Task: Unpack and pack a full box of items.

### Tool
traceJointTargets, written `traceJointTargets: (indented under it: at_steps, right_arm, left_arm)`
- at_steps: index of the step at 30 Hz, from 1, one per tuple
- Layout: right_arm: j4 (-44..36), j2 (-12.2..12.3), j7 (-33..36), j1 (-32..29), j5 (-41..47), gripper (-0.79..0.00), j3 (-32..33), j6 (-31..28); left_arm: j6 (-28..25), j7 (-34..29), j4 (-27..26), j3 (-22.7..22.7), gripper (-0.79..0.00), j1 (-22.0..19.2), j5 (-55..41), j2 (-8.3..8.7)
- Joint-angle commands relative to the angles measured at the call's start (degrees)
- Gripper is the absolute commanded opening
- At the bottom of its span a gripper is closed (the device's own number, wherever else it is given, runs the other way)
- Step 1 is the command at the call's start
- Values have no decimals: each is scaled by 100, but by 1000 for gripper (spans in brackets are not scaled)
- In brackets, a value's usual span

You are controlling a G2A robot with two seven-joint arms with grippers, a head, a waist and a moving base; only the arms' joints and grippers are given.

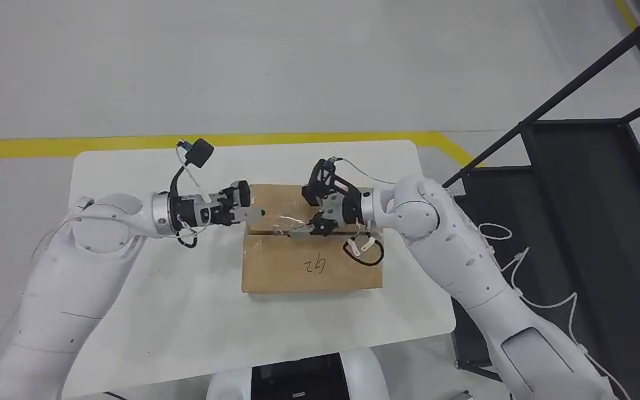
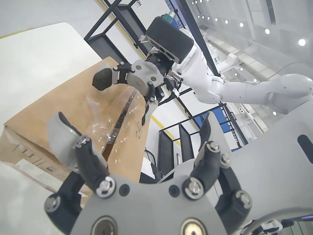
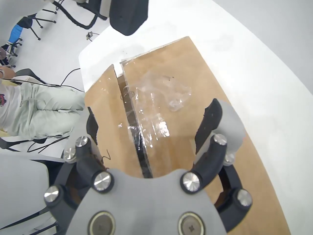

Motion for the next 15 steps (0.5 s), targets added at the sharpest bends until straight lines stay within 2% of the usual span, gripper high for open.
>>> traceJointTargets:
  at_steps: [1,7,15]
  right_arm:
    - [95,-31,-39,87,60,0,-138,-15]
    - [153,-129,-187,293,294,0,-549,-303]
    - [-4,-312,-368,520,371,0,-1259,-486]
  left_arm:
    - [-51,56,172,86,0,-52,-55,-31]
    - [-194,103,451,-34,0,-16,-173,-17]
    - [-274,396,441,-824,0,714,-304,181]
